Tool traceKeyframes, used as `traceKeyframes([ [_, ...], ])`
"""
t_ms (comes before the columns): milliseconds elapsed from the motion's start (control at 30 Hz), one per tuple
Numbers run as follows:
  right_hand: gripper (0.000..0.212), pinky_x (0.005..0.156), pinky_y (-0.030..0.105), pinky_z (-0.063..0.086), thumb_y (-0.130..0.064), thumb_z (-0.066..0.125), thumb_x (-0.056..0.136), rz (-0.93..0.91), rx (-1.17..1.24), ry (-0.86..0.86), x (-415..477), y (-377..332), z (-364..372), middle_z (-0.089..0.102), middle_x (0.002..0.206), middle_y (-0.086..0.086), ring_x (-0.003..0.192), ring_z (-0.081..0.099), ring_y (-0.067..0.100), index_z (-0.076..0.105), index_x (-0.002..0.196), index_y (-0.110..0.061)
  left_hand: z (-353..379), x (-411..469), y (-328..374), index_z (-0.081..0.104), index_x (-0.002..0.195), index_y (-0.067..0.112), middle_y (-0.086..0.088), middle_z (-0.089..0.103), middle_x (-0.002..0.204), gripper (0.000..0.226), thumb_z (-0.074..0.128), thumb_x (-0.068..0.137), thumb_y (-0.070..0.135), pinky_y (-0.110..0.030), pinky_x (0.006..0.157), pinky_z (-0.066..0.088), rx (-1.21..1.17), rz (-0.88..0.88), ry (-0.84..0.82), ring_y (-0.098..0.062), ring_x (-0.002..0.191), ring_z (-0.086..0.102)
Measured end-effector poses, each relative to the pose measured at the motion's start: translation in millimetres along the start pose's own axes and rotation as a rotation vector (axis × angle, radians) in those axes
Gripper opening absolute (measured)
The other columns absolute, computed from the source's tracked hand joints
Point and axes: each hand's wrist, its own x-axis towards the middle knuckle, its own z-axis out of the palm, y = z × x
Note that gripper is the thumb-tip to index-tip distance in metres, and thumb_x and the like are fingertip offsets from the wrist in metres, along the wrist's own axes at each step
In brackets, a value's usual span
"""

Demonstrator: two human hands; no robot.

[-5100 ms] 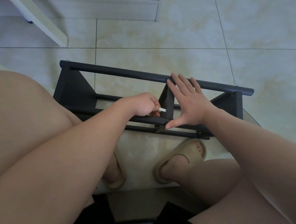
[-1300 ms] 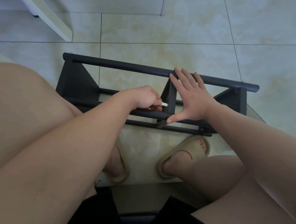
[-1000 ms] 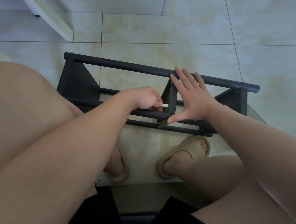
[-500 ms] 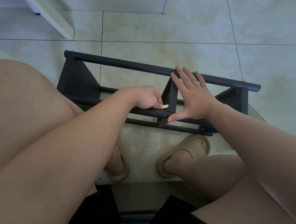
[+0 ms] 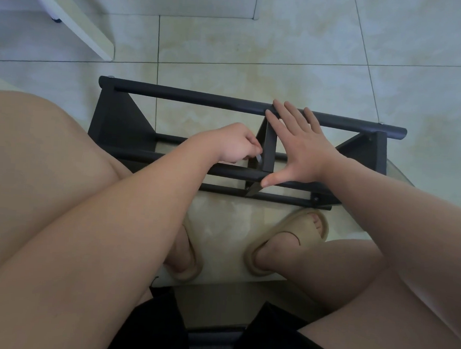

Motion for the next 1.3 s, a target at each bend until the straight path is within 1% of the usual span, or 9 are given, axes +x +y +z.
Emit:
traceKeyframes([
  [100, 0.148, 0.125, 0.05, -0.009, -0.107, 0.031, 0.049, 0.002, -0.001, -0.001, 0.2, 0.0, 0.2, -0.017, 0.169, 0.005, 0.156, -0.016, 0.023, -0.008, 0.162, -0.018, 8.8, 3.5, -1.9, 0.066, 0.088, 0.024, 0.004, 0.071, 0.097, 0.01, 0.063, 0.096, 0.029, -0.033, 0.081, 0.057, -0.227, -0.087, 0.063, -0.011, 0.093, 0.069],
  [233, 0.148, 0.125, 0.05, -0.01, -0.107, 0.031, 0.05, 0.001, -0.005, 0.0, -0.3, -0.5, 0.3, -0.017, 0.169, 0.005, 0.155, -0.016, 0.024, -0.008, 0.162, -0.018, 10.3, 5.2, -2.3, 0.07, 0.097, 0.021, 0.005, 0.075, 0.092, 0.008, 0.068, 0.094, 0.028, -0.034, 0.084, 0.056, -0.35, -0.144, 0.108, -0.009, 0.088, 0.071],
  [367, 0.148, 0.125, 0.05, -0.01, -0.107, 0.032, 0.05, -0.002, 0.0, -0.001, -1.1, -1.6, 1.1, -0.018, 0.169, 0.005, 0.155, -0.017, 0.024, -0.008, 0.162, -0.018, 13.0, 2.9, -0.6, 0.071, 0.096, 0.022, 0.005, 0.075, 0.089, 0.005, 0.069, 0.093, 0.025, -0.031, 0.081, 0.055, -0.365, -0.159, 0.162, -0.007, 0.084, 0.071],
  [500, 0.148, 0.125, 0.05, -0.011, -0.106, 0.035, 0.051, 0.001, 0.0, -0.004, -1.0, -2.1, -0.1, -0.018, 0.169, 0.005, 0.155, -0.017, 0.024, -0.008, 0.162, -0.018, 13.6, 1.4, 2.1, 0.072, 0.095, 0.022, 0.002, 0.075, 0.091, 0.009, 0.064, 0.096, 0.021, -0.025, 0.069, 0.05, -0.383, -0.158, 0.211, -0.005, 0.079, 0.069],
  [700, 0.149, 0.125, 0.049, -0.012, -0.106, 0.033, 0.05, 0.0, 0.001, 0.0, -1.3, -1.8, -0.7, -0.018, 0.169, 0.006, 0.156, -0.016, 0.024, -0.007, 0.162, -0.018, 13.5, 0.1, 3.4, 0.069, 0.087, 0.022, 0.004, 0.074, 0.083, 0.009, 0.066, 0.095, 0.019, -0.027, 0.076, 0.05, -0.446, -0.136, 0.28, -0.006, 0.075, 0.067],
  [833, 0.149, 0.125, 0.05, -0.01, -0.106, 0.032, 0.049, 0.001, 0.004, -0.003, -0.9, -1.8, 0.1, -0.018, 0.169, 0.005, 0.155, -0.017, 0.024, -0.008, 0.162, -0.018, 13.5, -0.2, 4.2, 0.068, 0.091, 0.021, 0.001, 0.074, 0.091, 0.005, 0.066, 0.096, 0.019, -0.029, 0.085, 0.052, -0.477, -0.142, 0.318, -0.009, 0.081, 0.067],
  [967, 0.148, 0.125, 0.05, -0.01, -0.106, 0.032, 0.05, 0.0, 0.006, -0.003, -0.9, -1.5, 0.2, -0.018, 0.169, 0.005, 0.155, -0.017, 0.024, -0.008, 0.162, -0.018, 12.2, -2.0, 4.6, 0.068, 0.089, 0.022, 0.003, 0.074, 0.085, 0.007, 0.066, 0.096, 0.02, -0.03, 0.086, 0.052, -0.482, -0.153, 0.286, -0.008, 0.078, 0.067],
  [1200, 0.149, 0.125, 0.05, -0.01, -0.107, 0.033, 0.05, -0.002, 0.003, -0.005, -0.6, -1.5, 0.1, -0.019, 0.169, 0.006, 0.155, -0.017, 0.024, -0.009, 0.162, -0.018, 11.8, -3.6, 5.7, 0.067, 0.088, 0.023, 0.01, 0.073, 0.073, 0.007, 0.066, 0.095, 0.023, -0.026, 0.069, 0.05, -0.447, -0.172, 0.244, -0.006, 0.078, 0.069],
  [1300, 0.148, 0.125, 0.05, -0.011, -0.106, 0.034, 0.051, -0.004, 0.005, -0.005, -0.9, -0.8, 0.1, -0.019, 0.168, 0.005, 0.155, -0.018, 0.024, -0.009, 0.162, -0.019, 12.3, -4.0, 6.7, 0.068, 0.09, 0.023, 0.011, 0.074, 0.073, 0.006, 0.065, 0.095, 0.024, -0.027, 0.071, 0.051, -0.438, -0.186, 0.221, -0.006, 0.08, 0.07],
])
